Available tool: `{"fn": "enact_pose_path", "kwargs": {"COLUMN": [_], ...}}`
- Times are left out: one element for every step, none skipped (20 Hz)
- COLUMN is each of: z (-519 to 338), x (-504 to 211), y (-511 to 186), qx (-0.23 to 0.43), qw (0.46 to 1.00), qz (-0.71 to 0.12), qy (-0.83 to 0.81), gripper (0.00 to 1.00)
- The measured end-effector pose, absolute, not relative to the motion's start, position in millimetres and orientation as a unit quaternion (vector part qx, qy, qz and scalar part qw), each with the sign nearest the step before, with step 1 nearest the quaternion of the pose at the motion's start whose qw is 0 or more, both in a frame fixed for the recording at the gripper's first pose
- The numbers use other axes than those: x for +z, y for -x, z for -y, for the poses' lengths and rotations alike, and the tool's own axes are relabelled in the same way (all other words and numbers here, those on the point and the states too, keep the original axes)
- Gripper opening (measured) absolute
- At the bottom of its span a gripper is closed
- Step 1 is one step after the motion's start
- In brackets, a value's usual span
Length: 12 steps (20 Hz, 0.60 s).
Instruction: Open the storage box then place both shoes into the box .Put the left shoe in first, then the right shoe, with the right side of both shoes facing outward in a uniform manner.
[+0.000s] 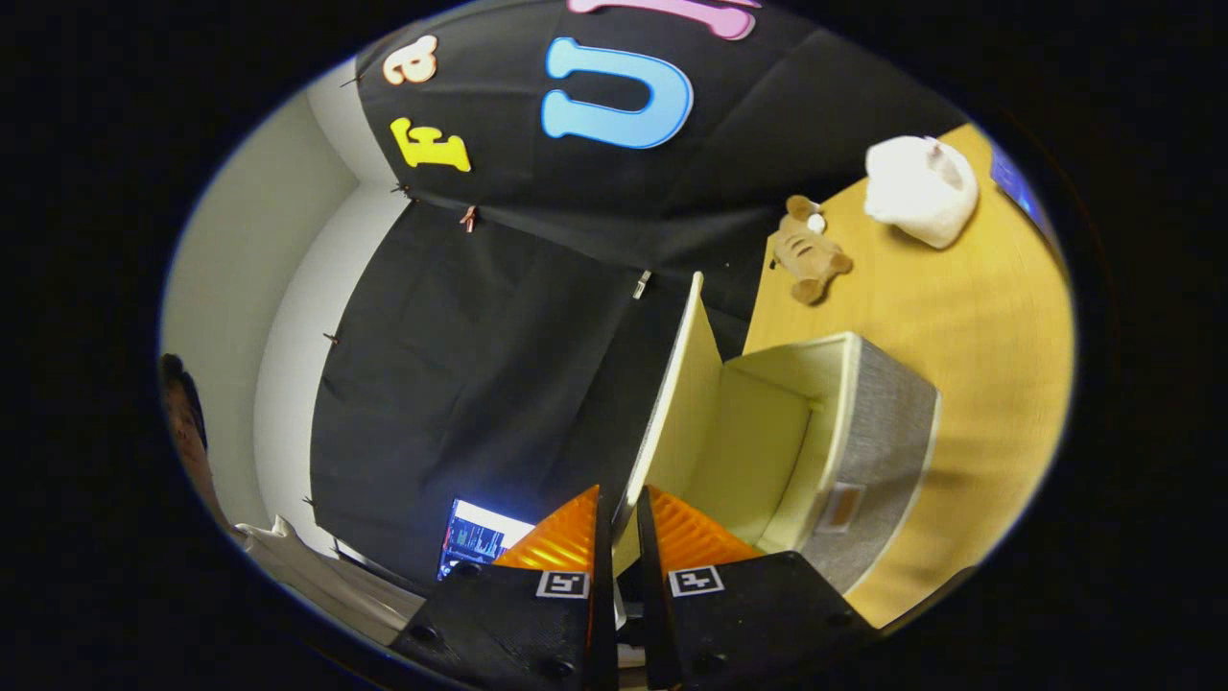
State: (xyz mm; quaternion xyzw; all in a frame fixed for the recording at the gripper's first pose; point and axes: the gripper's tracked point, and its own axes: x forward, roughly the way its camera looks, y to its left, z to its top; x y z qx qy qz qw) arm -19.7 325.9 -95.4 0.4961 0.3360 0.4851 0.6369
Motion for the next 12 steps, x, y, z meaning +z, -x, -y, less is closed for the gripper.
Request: {"fn": "enact_pose_path", "kwargs": {"z": [-338, -350, -363, -379, -394, -410, -427, -443, -460, -474, -488, -502], "x": [-80, -66, -52, -38, -28, -20, -11, -6, -3, -3, -4, -4], "y": [16, 13, 10, 7, 3, 2, 1, 1, -2, -2, -4, -5], "qx": [0.489, 0.491, 0.493, 0.496, 0.500, 0.506, 0.510, 0.513, 0.514, 0.514, 0.512, 0.510], "qw": [0.644, 0.651, 0.657, 0.662, 0.670, 0.674, 0.676, 0.677, 0.679, 0.680, 0.681, 0.682], "qz": [-0.333, -0.329, -0.326, -0.322, -0.314, -0.314, -0.314, -0.313, -0.313, -0.316, -0.319, -0.323], "qy": [-0.485, -0.476, -0.469, -0.461, -0.450, -0.437, -0.430, -0.425, -0.421, -0.417, -0.415, -0.414], "gripper": [0.15, 0.15, 0.16, 0.16, 0.17, 0.18, 0.19, 0.19, 0.19, 0.19, 0.20, 0.20]}}
